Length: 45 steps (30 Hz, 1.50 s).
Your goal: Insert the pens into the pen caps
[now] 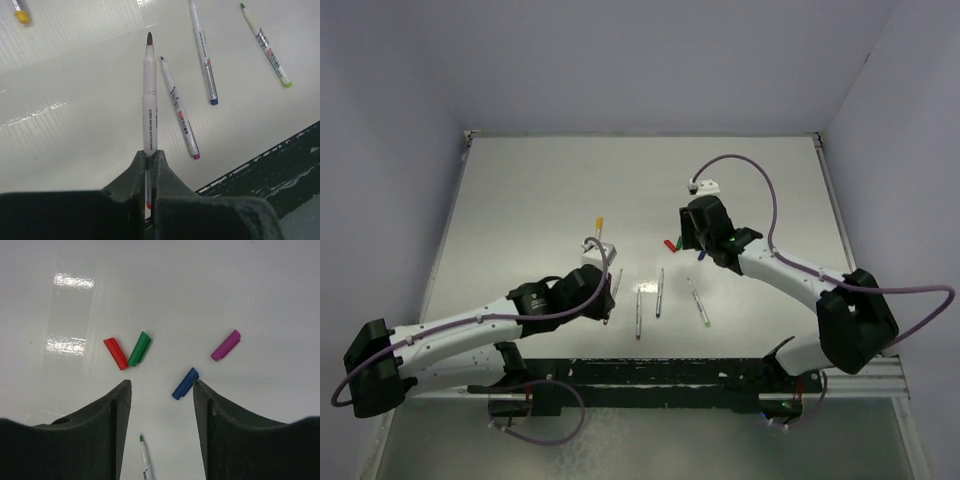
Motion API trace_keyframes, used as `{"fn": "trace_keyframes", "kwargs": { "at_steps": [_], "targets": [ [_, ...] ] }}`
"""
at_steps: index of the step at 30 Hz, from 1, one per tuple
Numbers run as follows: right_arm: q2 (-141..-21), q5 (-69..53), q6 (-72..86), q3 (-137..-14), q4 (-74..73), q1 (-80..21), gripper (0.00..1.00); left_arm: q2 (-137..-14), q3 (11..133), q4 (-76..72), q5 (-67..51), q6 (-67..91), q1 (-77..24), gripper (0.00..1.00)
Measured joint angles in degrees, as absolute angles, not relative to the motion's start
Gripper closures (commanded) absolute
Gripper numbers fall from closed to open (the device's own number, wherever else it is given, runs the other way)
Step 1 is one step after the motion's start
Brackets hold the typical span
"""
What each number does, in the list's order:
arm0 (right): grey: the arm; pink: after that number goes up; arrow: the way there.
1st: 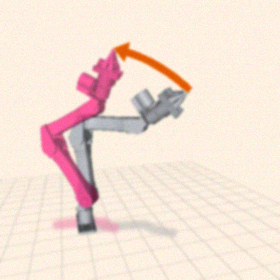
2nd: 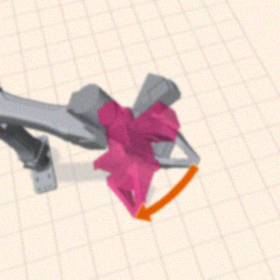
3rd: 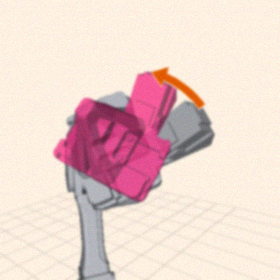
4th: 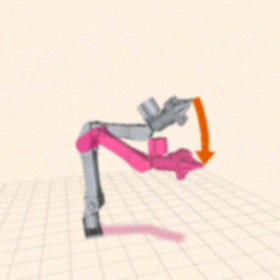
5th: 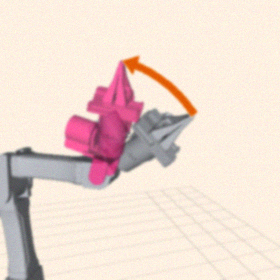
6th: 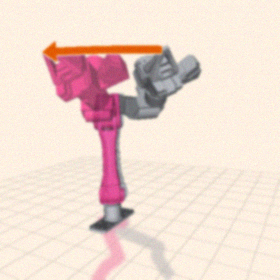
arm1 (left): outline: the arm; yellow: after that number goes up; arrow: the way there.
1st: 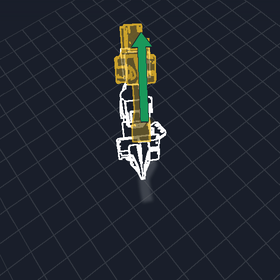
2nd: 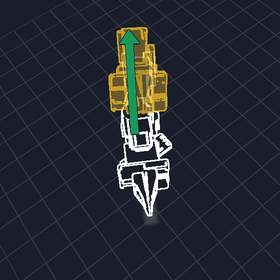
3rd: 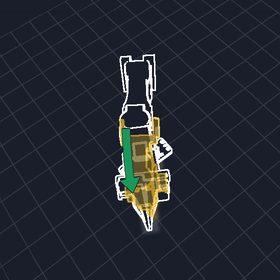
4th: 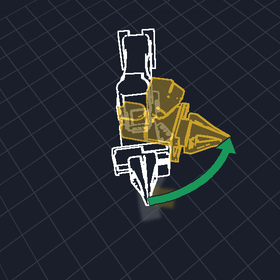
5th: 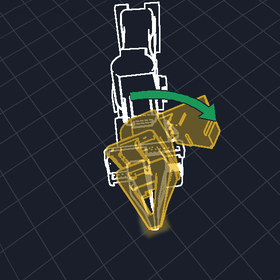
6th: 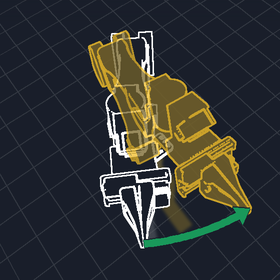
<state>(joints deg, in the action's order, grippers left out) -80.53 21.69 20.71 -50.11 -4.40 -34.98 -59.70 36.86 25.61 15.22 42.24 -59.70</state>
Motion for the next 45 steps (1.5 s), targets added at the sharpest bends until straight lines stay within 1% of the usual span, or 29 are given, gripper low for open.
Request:
{"fn": "trace_keyframes", "kwargs": {
  "at_steps": [4,8,12,20,26,32,38,45],
  "targets": [
    [-84.93,18.76,17.19,-53.32,-4.29,-35.20,0.46,-54.22,33.89,23.70,15.05,41.78,-59.70,1.00],
    [-89.67,16.47,14.20,-58.04,-4.43,-35.62,0.47,-53.67,32.45,22.81,14.04,41.80,-59.70,1.00],
    [-94.11,14.81,11.51,-61.60,-4.19,-36.45,0.47,-53.60,32.01,21.82,13.19,41.95,-59.70,1.00],
    [-100.90,11.97,8.71,-63.16,-4.38,-37.12,0.48,-50.89,31.48,19.77,12.16,42.39,-59.70,1.00],
    [-102.89,10.87,8.12,-64.27,-4.43,-37.12,0.49,-47.97,29.50,19.16,12.01,42.41,-59.70,1.00],
    [-105.06,10.39,8.10,-66.72,-4.38,-37.12,0.55,-46.46,28.25,18.90,12.01,43.00,-59.70,1.00],
    [-107.50,9.28,8.12,-66.94,-4.45,-37.12,0.55,-46.54,28.21,19.44,12.47,43.94,-59.70,1.00],
    [-107.61,9.43,8.32,-66.94,-4.21,-37.12,0.56,-46.57,28.21,21.08,13.41,43.92,-59.70,1.00]
  ]
}}
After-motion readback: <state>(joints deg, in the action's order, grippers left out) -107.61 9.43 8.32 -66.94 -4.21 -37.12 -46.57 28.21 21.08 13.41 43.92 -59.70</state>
